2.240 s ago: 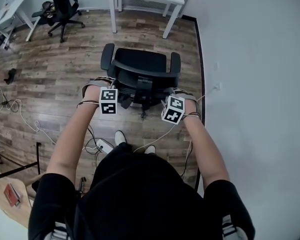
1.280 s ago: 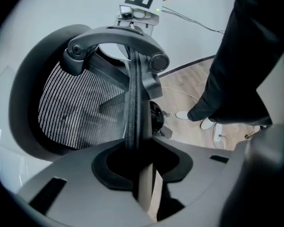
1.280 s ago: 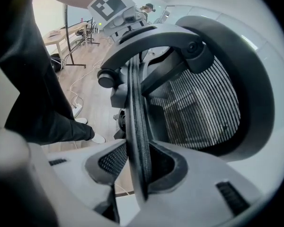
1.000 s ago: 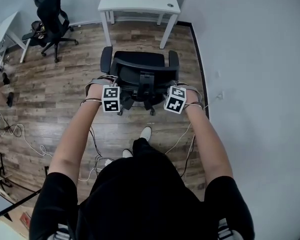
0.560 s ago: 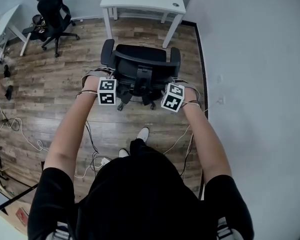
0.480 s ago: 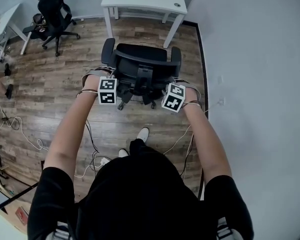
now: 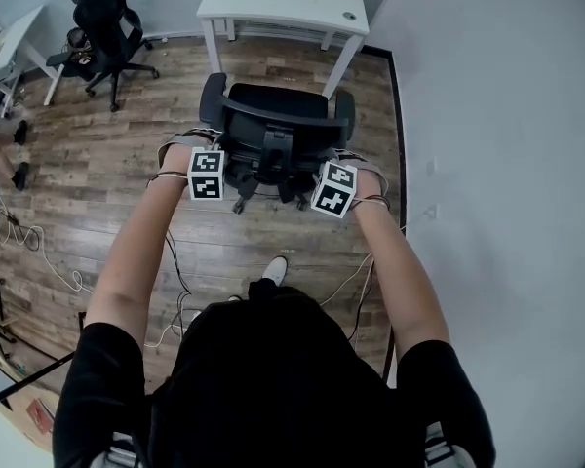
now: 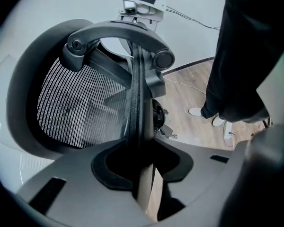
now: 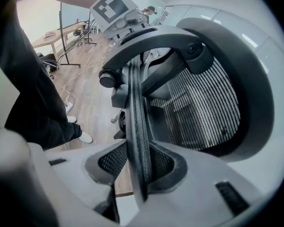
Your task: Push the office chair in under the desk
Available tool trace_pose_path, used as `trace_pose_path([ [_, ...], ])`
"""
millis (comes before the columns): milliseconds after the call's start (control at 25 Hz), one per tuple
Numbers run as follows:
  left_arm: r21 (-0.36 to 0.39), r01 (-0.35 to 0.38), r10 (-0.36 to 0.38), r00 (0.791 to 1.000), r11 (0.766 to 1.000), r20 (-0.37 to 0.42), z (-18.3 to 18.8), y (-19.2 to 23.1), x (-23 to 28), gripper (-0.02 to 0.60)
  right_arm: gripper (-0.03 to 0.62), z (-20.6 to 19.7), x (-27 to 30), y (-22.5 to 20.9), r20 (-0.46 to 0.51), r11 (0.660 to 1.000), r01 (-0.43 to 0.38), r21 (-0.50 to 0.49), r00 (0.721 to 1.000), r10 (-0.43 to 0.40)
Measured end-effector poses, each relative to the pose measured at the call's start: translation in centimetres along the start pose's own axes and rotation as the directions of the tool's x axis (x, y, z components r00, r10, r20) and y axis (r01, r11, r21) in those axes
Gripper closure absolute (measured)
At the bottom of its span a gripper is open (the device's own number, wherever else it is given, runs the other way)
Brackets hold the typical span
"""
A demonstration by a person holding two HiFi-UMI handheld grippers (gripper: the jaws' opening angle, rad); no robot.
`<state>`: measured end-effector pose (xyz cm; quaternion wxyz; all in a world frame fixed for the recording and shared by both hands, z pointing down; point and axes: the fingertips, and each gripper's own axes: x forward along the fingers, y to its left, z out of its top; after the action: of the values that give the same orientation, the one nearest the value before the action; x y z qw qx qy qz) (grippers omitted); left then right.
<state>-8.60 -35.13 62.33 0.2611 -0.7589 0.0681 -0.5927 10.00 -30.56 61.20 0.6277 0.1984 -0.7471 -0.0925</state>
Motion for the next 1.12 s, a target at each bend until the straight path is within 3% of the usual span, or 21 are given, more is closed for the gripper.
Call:
trace_pose_path([
  [720, -0.044, -0.009, 0.008, 1.0, 0.999, -0.018, 0.3, 5.9, 3.0, 0.472, 0.464, -1.6, 2.1, -6.8, 0.023, 0.998, 0.042, -0.045, 0.999, -0.041],
  [1120, -0.07, 0.008, -0.01, 1.0, 0.998, -0.029, 0.1, 12.7, 6.9, 0.469, 0.464, -3.4, 5.2, -14.1, 0.017, 0.998, 0.037, -0.055, 0.999, -0.036],
])
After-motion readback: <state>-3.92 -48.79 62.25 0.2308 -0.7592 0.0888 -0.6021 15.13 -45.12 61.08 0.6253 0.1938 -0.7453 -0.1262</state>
